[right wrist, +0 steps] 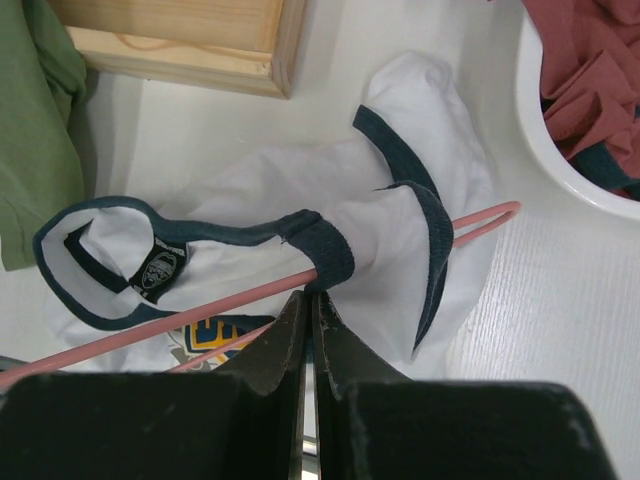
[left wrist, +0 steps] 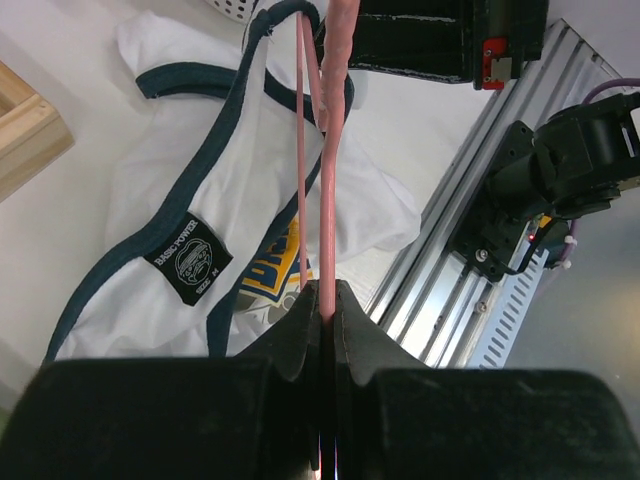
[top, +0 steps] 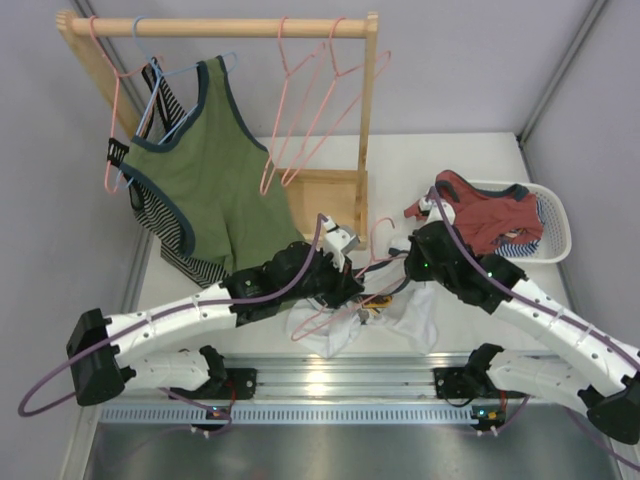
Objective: Place the tank top on the hanger
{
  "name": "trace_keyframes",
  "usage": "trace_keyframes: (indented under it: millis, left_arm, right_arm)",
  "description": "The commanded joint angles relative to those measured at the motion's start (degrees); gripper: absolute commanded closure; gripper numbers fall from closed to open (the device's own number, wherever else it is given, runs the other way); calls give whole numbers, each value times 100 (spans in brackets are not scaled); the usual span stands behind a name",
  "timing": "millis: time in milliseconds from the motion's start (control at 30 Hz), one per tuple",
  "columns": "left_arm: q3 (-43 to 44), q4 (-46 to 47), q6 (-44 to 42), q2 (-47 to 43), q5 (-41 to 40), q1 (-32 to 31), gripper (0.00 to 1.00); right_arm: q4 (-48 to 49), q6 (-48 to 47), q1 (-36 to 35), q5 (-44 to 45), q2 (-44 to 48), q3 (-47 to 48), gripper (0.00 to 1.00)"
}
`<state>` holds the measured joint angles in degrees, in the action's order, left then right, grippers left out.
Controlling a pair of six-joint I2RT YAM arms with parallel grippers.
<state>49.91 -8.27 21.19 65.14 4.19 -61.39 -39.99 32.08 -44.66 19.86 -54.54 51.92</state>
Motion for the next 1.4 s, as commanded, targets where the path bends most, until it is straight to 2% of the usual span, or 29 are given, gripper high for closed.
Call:
trace_keyframes:
  millis: [0, 133, 467, 667, 767, 900, 1100, 1367]
  left_arm:
    - [-148, 1116, 61, 112, 179, -23, 100]
    - [-324, 1783, 96, 419, 223, -23, 100]
    - [-324, 2576, 122, 1167, 504, -14, 100]
    - [-377, 2954, 166, 1369, 662, -23, 100]
    - [-359, 3042, 149, 1466, 671, -14, 100]
    - [-298, 3025, 122, 1589, 645, -14, 100]
    - [-210, 3016, 140, 1747, 645, 12, 100]
    - [-60, 2963, 157, 1914, 715, 13, 100]
  right_arm:
    - [70, 79, -191, 123, 5, 336, 100]
    - [114, 106, -227, 115, 58, 205, 100]
    - [202, 124, -227, 203, 304, -165, 99]
    - [219, 97, -227, 255, 585, -358, 84]
    - [228, 1, -236, 256, 725, -411, 73]
    - [351, -157, -227, 72, 1077, -490, 66]
    - [1203, -650, -236, -728, 1912, -745, 60]
    - [1581, -1036, -297, -773, 1571, -648, 57]
